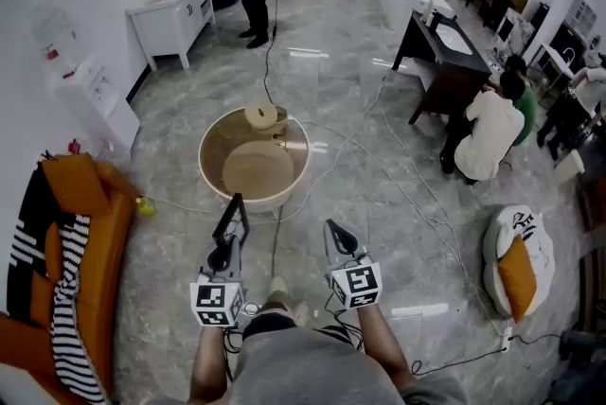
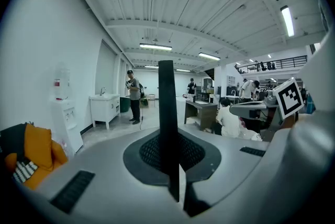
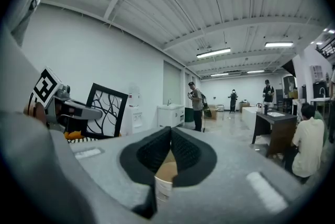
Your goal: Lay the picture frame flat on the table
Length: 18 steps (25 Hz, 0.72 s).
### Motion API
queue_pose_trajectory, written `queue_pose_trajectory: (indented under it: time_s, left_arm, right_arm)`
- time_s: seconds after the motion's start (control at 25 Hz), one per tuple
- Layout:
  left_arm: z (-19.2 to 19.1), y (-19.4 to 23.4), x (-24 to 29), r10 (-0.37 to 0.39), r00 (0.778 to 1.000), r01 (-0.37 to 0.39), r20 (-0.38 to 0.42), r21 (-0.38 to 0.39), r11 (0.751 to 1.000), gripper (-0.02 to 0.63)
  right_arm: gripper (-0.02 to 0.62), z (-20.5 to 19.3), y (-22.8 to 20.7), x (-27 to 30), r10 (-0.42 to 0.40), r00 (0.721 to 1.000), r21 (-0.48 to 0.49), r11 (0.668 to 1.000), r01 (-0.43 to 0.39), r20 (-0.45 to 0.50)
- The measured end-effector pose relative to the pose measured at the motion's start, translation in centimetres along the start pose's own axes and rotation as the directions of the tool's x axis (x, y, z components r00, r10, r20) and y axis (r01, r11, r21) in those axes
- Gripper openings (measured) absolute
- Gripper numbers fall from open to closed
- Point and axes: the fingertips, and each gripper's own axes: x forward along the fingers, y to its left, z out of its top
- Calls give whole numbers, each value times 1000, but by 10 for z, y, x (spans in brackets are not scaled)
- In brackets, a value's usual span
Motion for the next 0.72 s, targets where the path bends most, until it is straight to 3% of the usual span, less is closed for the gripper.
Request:
queue_pose_trajectory:
  time_s: [0.36, 0.72]
  left_arm:
    - [-6, 21, 23, 37, 999, -37, -22, -10, 999, 28]
    - [5, 84, 81, 93, 995, -93, -25, -33, 995, 28]
  right_arm:
    - [0, -12, 0, 36, 46, 999, 1, 999, -46, -19]
    - [0, -7, -5, 135, 108, 994, -7, 994, -109, -28]
